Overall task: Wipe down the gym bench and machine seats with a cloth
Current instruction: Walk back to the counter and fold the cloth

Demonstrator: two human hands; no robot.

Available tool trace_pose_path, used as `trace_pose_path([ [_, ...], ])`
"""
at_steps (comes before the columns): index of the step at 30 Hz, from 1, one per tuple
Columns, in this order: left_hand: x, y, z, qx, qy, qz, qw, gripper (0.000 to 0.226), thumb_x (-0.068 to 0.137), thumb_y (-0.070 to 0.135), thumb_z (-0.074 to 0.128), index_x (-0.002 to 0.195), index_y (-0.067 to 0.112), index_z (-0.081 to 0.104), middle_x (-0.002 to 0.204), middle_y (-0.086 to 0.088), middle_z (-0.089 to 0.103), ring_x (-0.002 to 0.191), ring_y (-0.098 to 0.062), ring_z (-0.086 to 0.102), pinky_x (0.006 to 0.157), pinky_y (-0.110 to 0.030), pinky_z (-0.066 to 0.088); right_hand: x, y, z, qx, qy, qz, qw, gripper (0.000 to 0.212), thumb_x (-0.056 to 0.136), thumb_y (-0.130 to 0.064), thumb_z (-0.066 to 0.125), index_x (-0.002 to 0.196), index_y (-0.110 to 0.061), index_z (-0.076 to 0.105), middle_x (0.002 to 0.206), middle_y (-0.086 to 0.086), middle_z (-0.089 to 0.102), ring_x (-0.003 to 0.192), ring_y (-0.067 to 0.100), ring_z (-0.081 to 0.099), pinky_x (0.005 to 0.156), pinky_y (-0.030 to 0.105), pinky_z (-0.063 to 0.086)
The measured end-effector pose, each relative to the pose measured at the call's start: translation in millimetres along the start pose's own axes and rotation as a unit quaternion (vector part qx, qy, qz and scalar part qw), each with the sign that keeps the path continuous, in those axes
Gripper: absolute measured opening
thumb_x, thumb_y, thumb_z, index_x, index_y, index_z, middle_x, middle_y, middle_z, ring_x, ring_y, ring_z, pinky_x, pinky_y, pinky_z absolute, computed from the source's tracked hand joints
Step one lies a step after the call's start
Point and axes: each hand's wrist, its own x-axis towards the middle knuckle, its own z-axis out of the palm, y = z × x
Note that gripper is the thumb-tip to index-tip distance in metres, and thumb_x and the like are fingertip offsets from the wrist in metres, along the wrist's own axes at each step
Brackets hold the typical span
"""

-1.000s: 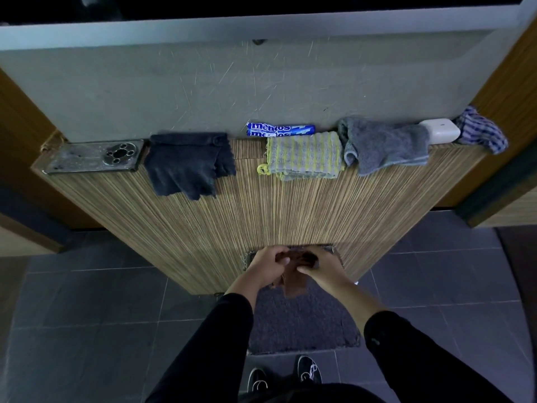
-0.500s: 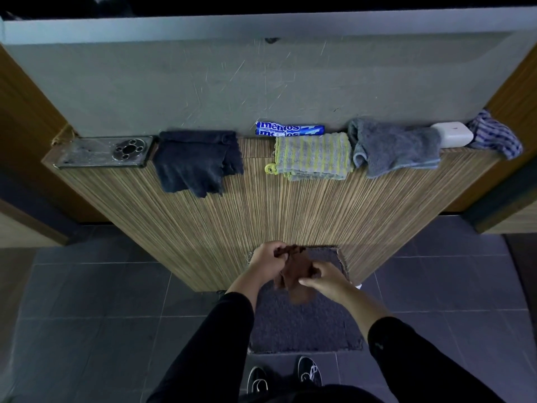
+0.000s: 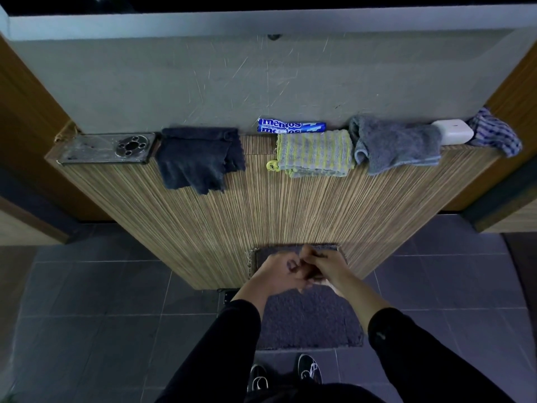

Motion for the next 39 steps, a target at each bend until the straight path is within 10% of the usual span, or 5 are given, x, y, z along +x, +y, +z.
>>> trace_pose_path([
  [8,2.2,3.5,-4.6,-0.008,0.075,0.001,0.997,0.009,0.089,0.01,0.062,0.083,0.012,0.068,0.075,0.003,0.065,0.062,-0.004,0.057,0.058,-0.015,0.046,-8.2,-4.2,5.1,0.042,-0.055,-0.041,0.997,0.004,0.08,0.001,0.066,0.083,0.0,0.069,0.07,0.012,0.067,0.066,0.02,0.062,0.063,0.027,0.048],
  [19,2.4,-1.4,-14.7,-0.03,0.106,-0.001,0.994,0.01,0.09,0.011,0.054,0.092,0.019,0.061,0.076,0.0,0.06,0.057,-0.014,0.051,0.053,-0.026,0.043,-4.2,9.0,-10.0,-0.271,0.058,-0.136,0.951,0.01,0.083,-0.015,0.063,0.086,-0.021,0.07,0.07,0.0,0.067,0.069,0.02,0.064,0.061,0.028,0.045],
  [24,7.2,-6.8,-12.9,0.027,0.084,0.022,0.996,0.04,0.09,0.011,0.052,0.127,0.026,0.057,0.106,-0.003,0.065,0.086,-0.021,0.063,0.074,-0.03,0.052,-7.0,1.1,-16.0,-0.35,0.057,-0.213,0.91,0.018,0.087,-0.023,0.064,0.103,-0.018,0.068,0.089,-0.008,0.064,0.086,0.01,0.059,0.073,0.022,0.039],
  [34,17.1,-13.7,-14.7,0.069,0.072,0.042,0.994,0.019,0.093,0.015,0.056,0.103,0.022,0.07,0.104,0.001,0.064,0.097,-0.018,0.059,0.092,-0.034,0.048,1.3,9.2,-32.4,-0.5,-0.028,-0.182,0.846,0.017,0.084,-0.021,0.065,0.097,-0.01,0.066,0.083,-0.001,0.056,0.078,0.014,0.054,0.058,0.021,0.033],
  [39,21.1,-18.8,-16.3,0.097,0.068,0.031,0.992,0.021,0.095,0.015,0.053,0.107,0.019,0.069,0.107,0.001,0.058,0.099,-0.019,0.056,0.091,-0.037,0.048,2.1,17.3,-37.2,-0.46,0.005,-0.17,0.871,0.013,0.089,-0.018,0.057,0.095,-0.01,0.066,0.071,0.001,0.06,0.063,0.012,0.054,0.055,0.025,0.033],
])
